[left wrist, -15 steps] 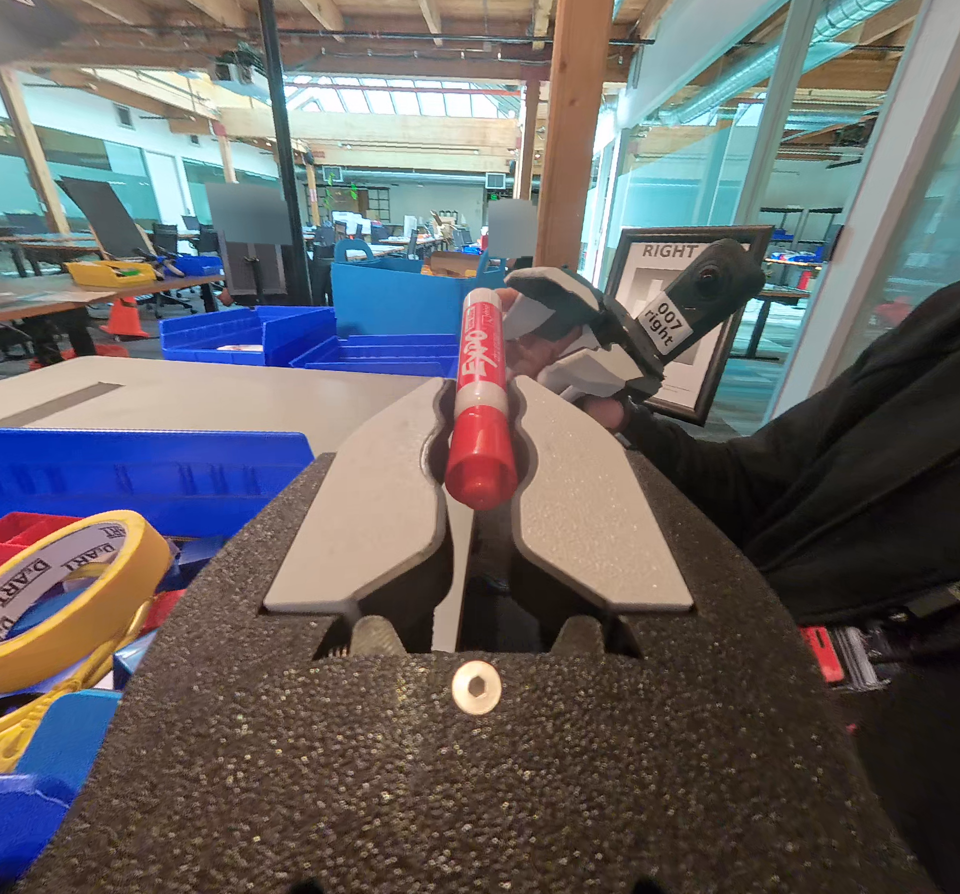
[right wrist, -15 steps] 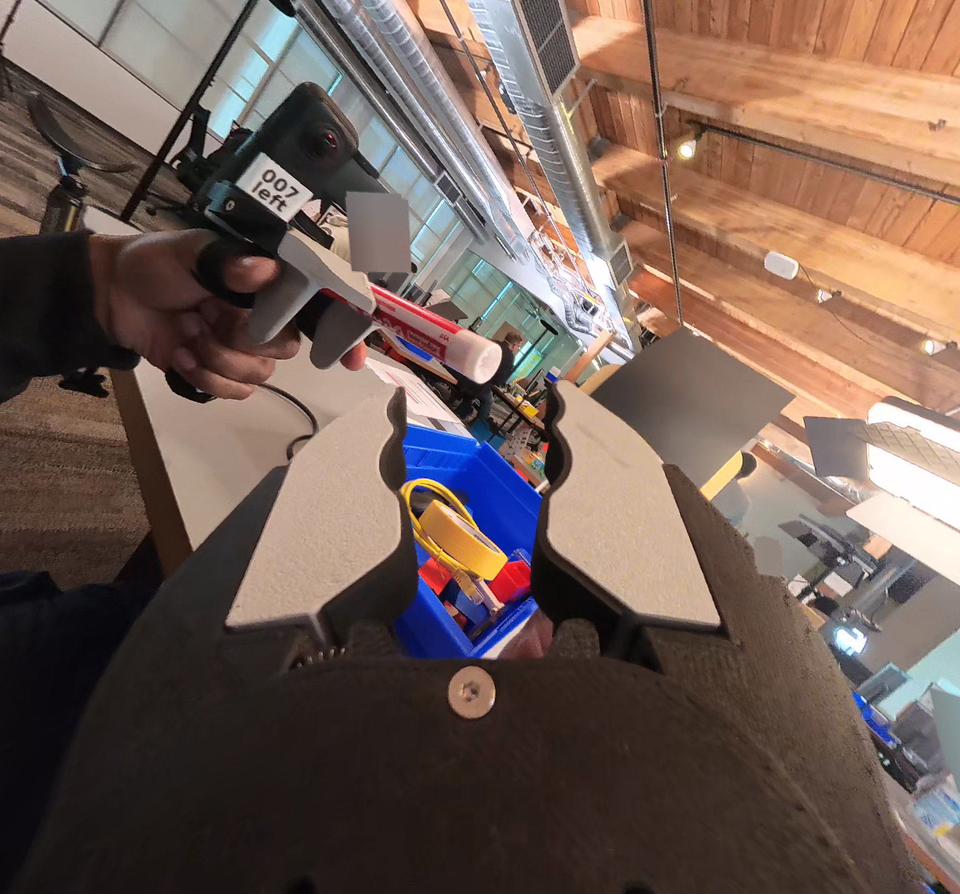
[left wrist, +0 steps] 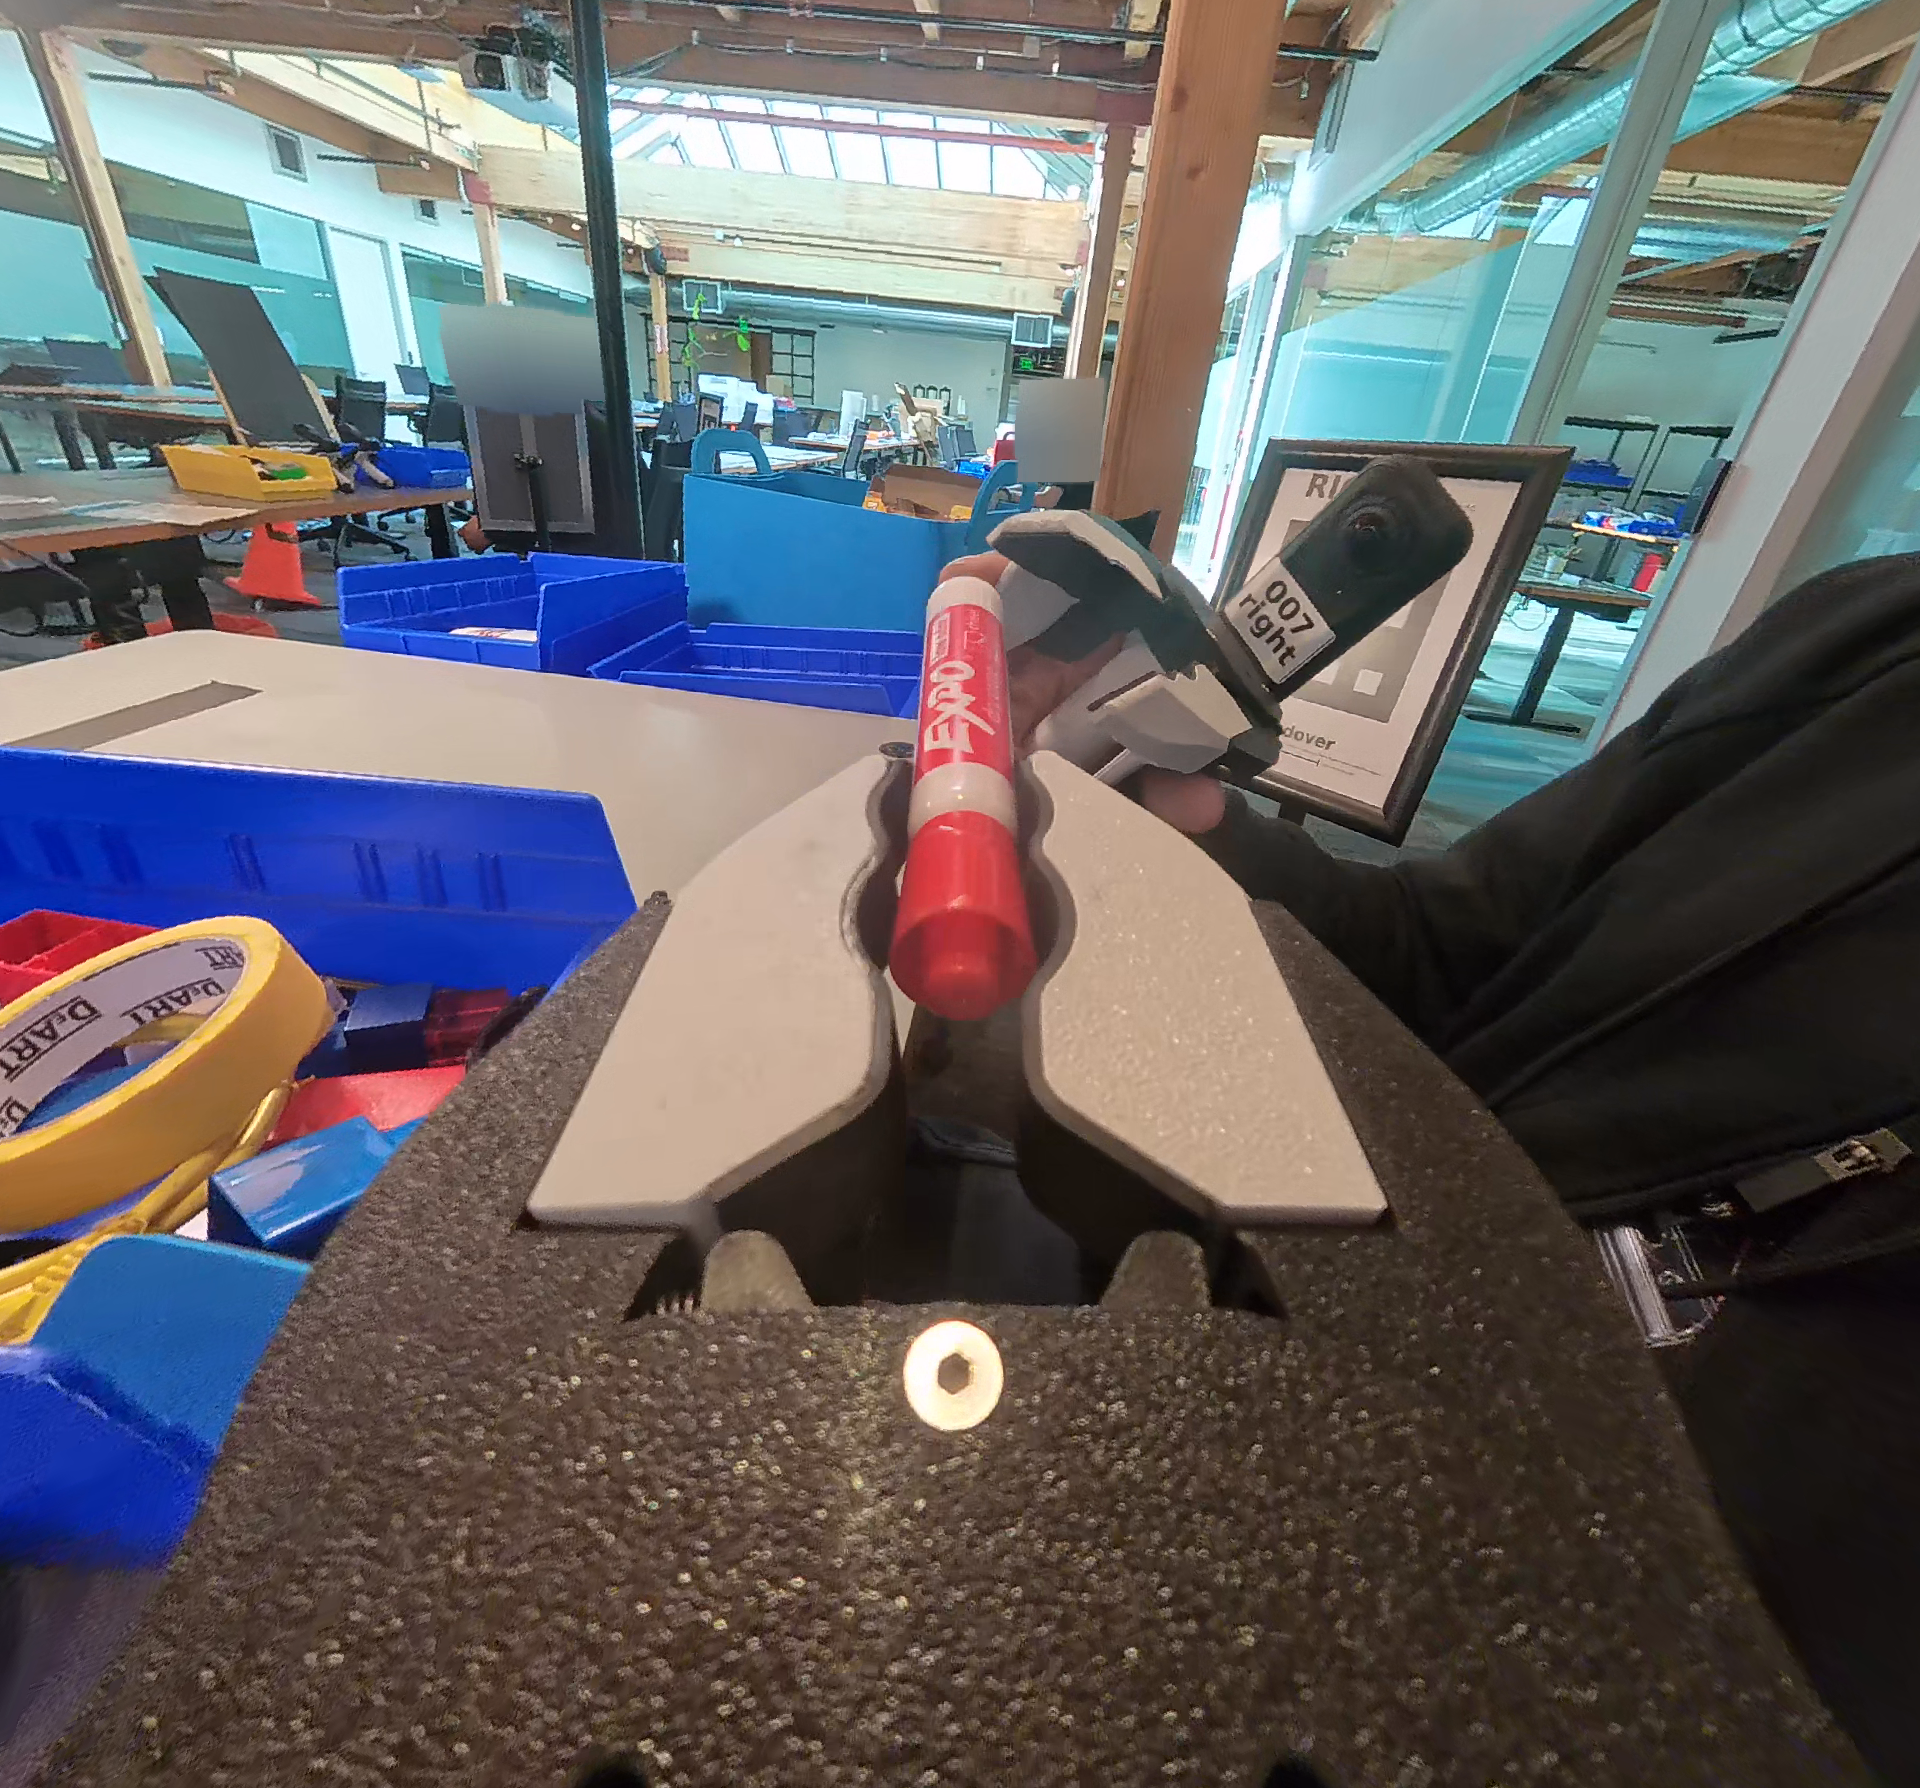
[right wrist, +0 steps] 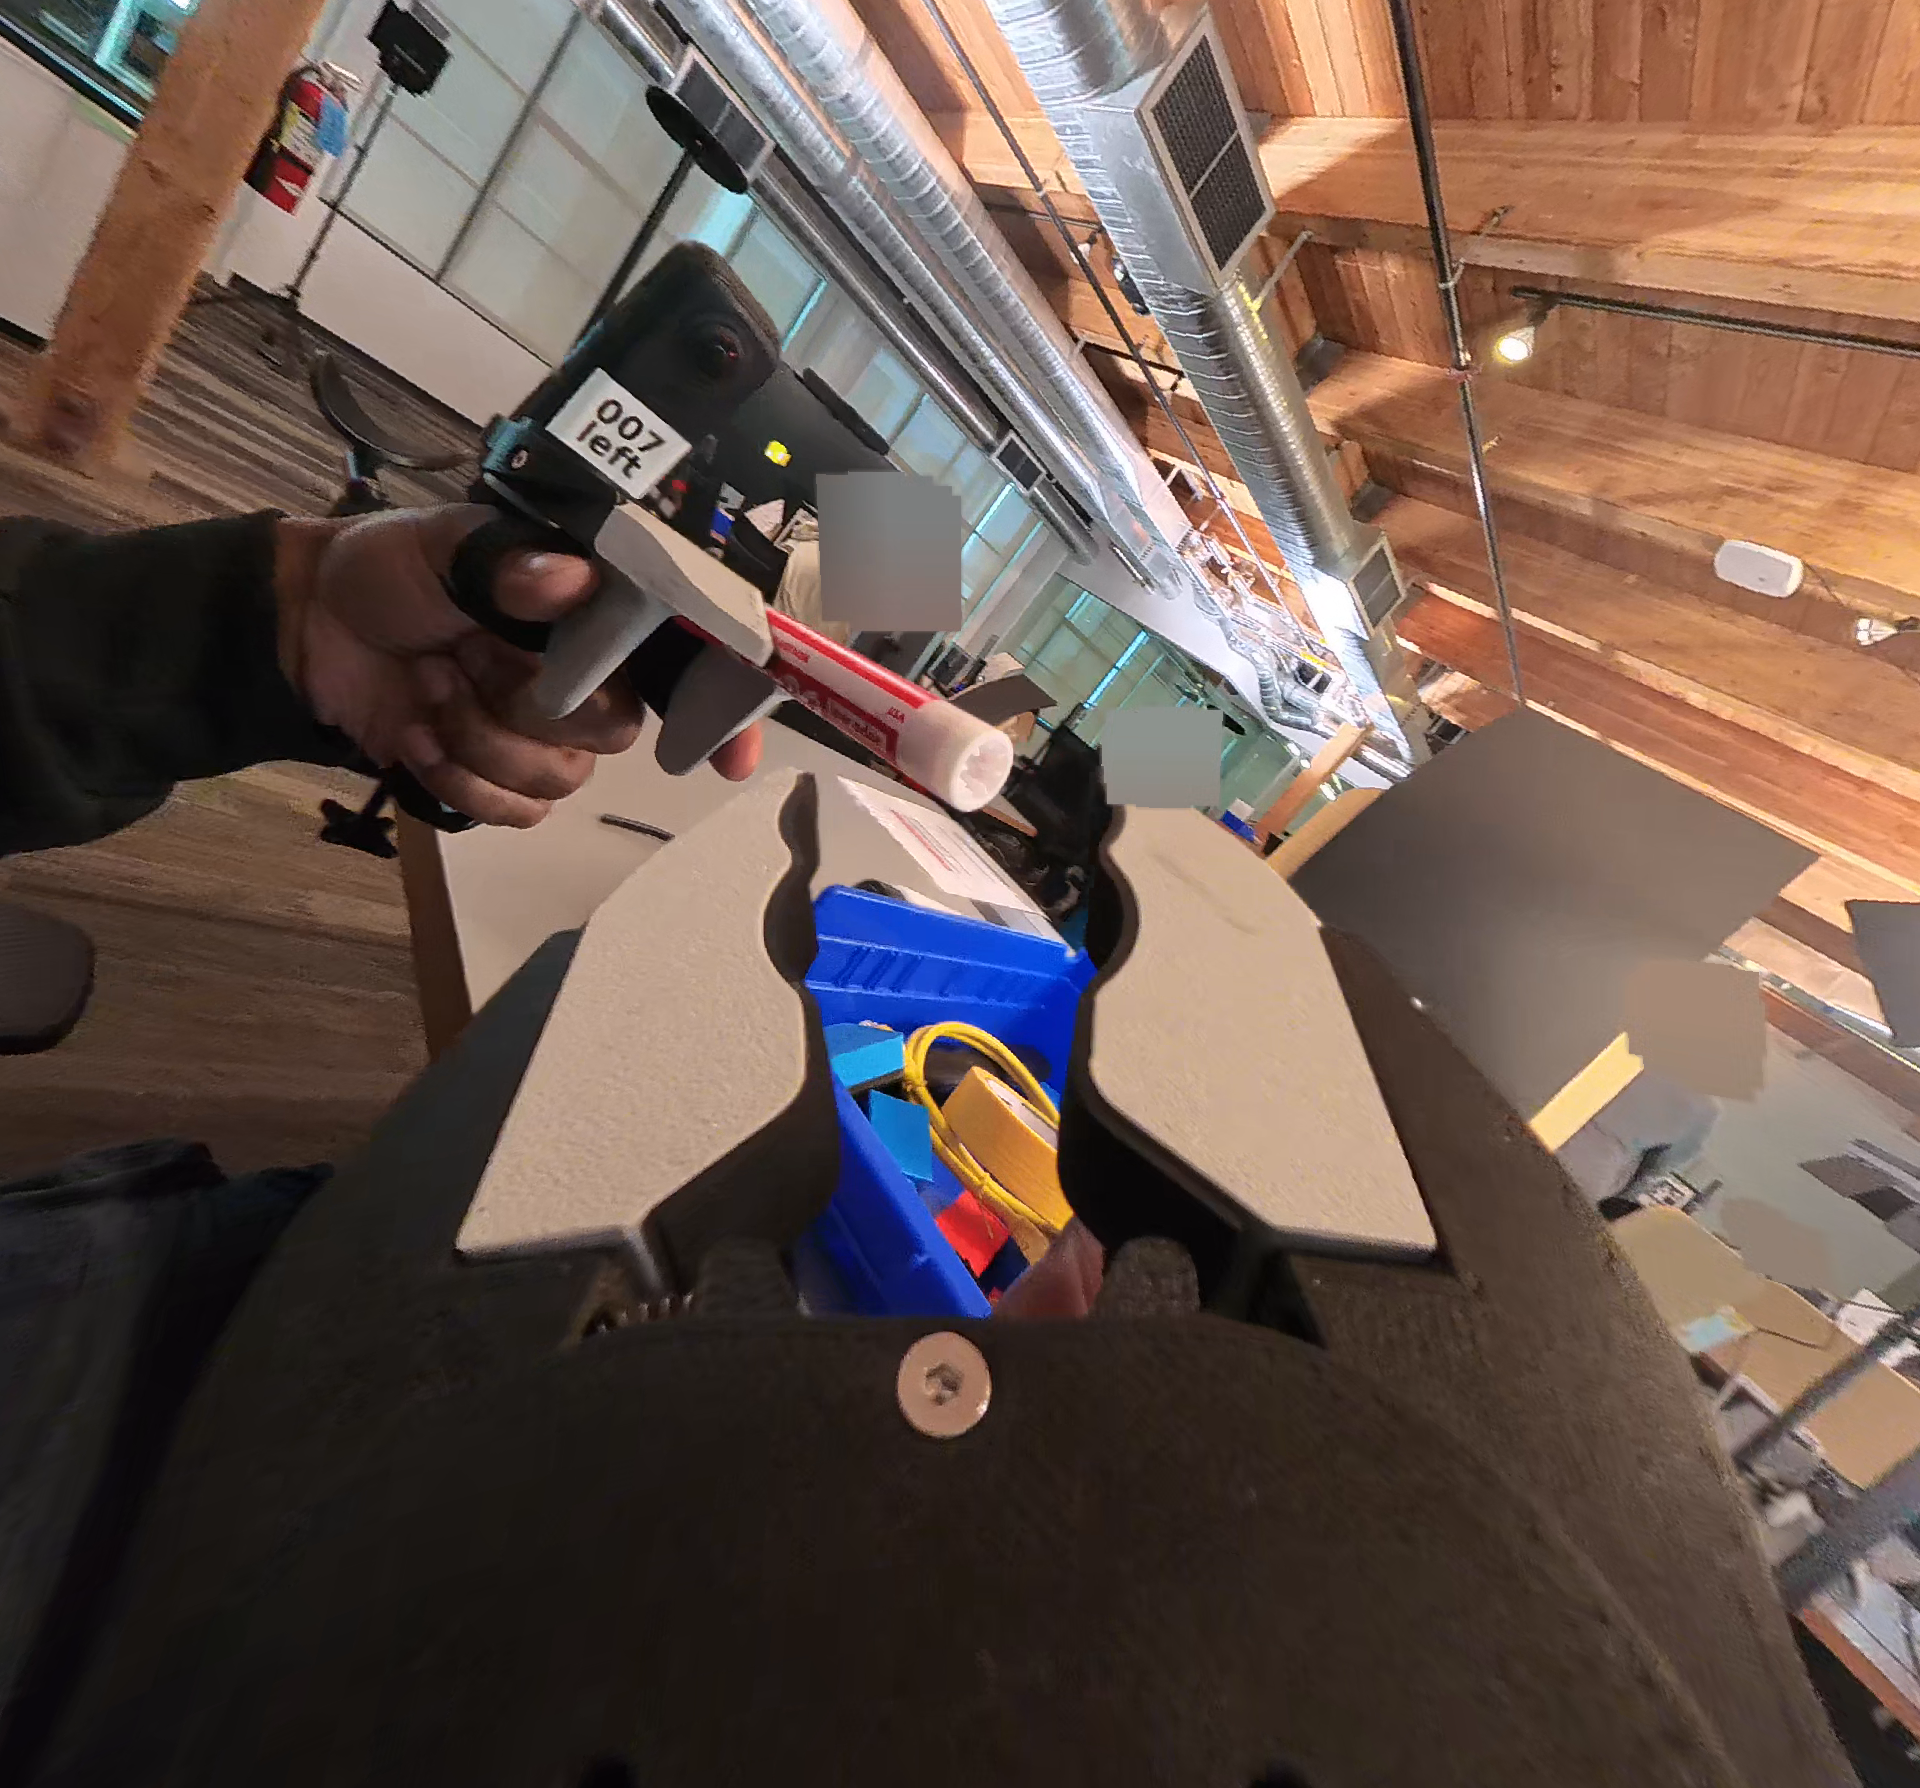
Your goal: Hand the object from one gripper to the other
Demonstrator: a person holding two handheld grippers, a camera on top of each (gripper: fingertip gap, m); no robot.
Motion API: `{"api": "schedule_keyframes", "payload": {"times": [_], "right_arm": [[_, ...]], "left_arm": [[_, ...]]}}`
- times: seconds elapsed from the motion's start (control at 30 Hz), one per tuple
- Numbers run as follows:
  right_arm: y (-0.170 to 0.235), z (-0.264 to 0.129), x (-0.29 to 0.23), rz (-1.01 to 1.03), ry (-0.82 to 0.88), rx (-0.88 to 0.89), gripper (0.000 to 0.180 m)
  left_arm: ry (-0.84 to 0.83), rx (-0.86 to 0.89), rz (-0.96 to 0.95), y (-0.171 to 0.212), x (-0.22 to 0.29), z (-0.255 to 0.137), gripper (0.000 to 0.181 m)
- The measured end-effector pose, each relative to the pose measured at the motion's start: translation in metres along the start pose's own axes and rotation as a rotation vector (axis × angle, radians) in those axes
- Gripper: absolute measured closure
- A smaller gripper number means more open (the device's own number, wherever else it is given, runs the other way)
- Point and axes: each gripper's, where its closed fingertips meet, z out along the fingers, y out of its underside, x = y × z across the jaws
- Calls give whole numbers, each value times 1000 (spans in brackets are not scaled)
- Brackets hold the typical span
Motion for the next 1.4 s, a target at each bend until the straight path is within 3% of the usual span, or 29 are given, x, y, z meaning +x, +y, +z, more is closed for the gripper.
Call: {"api": "schedule_keyframes", "payload": {"times": [0.27,0.9,1.4], "right_arm": [[-3,10,-18,28,-131,69,130],[-5,0,-53,14,-375,103,127],[4,2,-66,-116,-340,2,142]], "left_arm": [[-19,-20,-67,5,13,-13,161],[253,-78,-196,30,45,-1,161],[332,-170,-203,48,51,25,161]]}}
